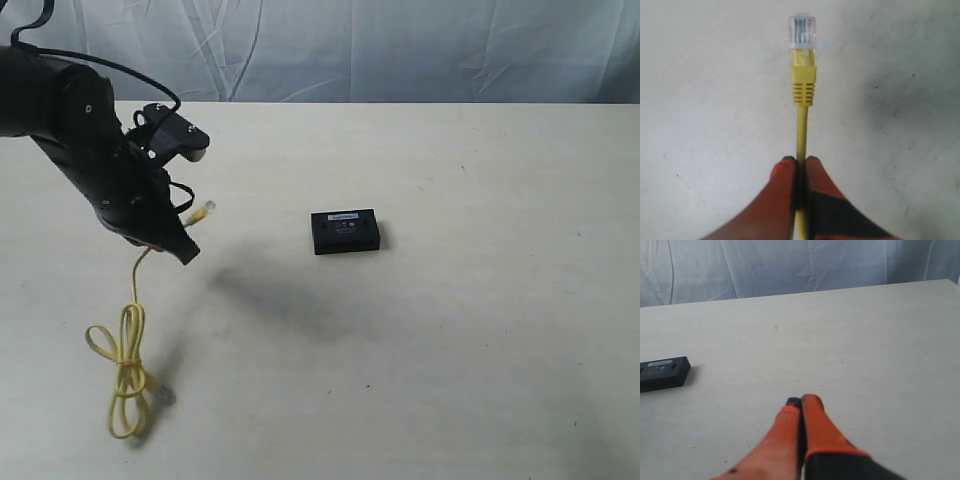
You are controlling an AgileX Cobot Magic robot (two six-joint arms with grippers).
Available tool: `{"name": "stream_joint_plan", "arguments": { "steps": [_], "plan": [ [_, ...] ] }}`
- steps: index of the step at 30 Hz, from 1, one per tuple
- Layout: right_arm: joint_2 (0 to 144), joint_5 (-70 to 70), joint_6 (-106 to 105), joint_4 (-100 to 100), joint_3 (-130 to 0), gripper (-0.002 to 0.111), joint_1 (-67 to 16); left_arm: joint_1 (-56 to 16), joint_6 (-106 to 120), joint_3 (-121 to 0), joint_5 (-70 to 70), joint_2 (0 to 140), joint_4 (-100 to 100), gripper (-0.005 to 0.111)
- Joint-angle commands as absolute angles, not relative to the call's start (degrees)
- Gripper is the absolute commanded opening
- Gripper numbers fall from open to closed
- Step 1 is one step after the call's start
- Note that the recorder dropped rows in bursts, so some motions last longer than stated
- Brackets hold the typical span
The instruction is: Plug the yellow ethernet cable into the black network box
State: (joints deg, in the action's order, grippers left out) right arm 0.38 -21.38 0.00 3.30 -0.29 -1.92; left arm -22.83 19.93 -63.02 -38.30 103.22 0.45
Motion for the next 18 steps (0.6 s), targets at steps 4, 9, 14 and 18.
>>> {"name": "stream_joint_plan", "arguments": {
  "steps": [4, 9, 14, 18],
  "plan": [
    [0.0, -20.95, 0.0, 3.04, 0.0, -0.001, -1.71, -22.94, 44.05, -62.99, -37.72, 102.69, -12.18, 0.0],
    [0.0, -20.95, 0.0, 3.04, 0.0, -0.001, -1.71, -22.94, 53.86, -62.99, -37.5, 102.88, -20.64, 0.0],
    [0.0, -20.95, 0.0, 3.04, 0.0, -0.001, -1.71, -22.94, 54.15, -62.99, -37.5, 105.65, -20.92, 0.0],
    [0.0, -20.95, 0.0, 3.04, 0.0, -0.001, -1.71, -22.94, 54.15, -62.99, -37.5, 108.28, -21.18, 0.0]
  ]
}}
